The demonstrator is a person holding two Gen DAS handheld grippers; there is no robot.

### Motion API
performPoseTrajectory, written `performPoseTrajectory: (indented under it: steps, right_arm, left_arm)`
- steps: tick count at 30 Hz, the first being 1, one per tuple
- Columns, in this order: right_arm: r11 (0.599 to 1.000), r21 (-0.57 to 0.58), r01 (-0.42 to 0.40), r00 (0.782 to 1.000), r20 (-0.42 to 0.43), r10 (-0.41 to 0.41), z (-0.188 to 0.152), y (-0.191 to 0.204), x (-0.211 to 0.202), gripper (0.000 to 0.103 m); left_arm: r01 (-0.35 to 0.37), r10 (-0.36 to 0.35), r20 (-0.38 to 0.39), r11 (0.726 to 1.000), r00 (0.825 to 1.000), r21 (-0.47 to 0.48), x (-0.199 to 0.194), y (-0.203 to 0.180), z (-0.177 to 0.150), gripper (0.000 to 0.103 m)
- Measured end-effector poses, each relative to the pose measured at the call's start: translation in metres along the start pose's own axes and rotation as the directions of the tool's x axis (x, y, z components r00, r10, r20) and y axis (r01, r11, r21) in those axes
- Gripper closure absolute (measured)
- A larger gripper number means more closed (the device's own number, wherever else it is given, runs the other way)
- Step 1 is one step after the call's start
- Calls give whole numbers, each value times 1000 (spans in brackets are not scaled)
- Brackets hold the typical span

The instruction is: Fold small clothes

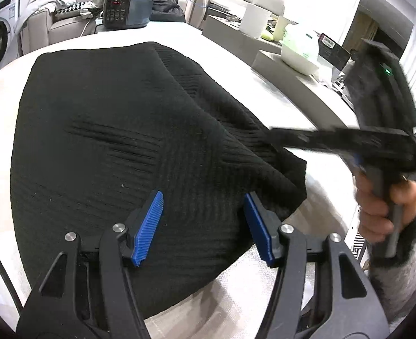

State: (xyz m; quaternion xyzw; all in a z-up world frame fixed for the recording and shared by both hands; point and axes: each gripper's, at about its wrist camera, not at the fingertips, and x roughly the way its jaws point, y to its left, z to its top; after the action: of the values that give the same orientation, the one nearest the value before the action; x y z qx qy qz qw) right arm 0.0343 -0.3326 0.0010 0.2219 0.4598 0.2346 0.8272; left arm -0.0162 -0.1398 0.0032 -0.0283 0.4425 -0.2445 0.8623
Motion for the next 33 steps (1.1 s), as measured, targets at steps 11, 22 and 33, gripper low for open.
performPoseTrajectory:
  steps: [11, 22, 33]
  right_arm:
    - [1000, 5, -23, 1000, 0, 23, -25, 12, -1, 96]
    - [995, 35, 97, 993, 59, -99, -27, -12, -34, 92]
    - [995, -95, 17, 1000, 9, -16, 9, 29, 16, 73]
  left_arm:
    - [-15, 15, -9, 1000, 1000, -1, 4, 1, 8, 46]
    - [-34, 33, -6, 999, 999, -33, 6, 1, 12, 46]
    - [-88, 92, 44, 992, 995, -94, -15, 24, 17, 46]
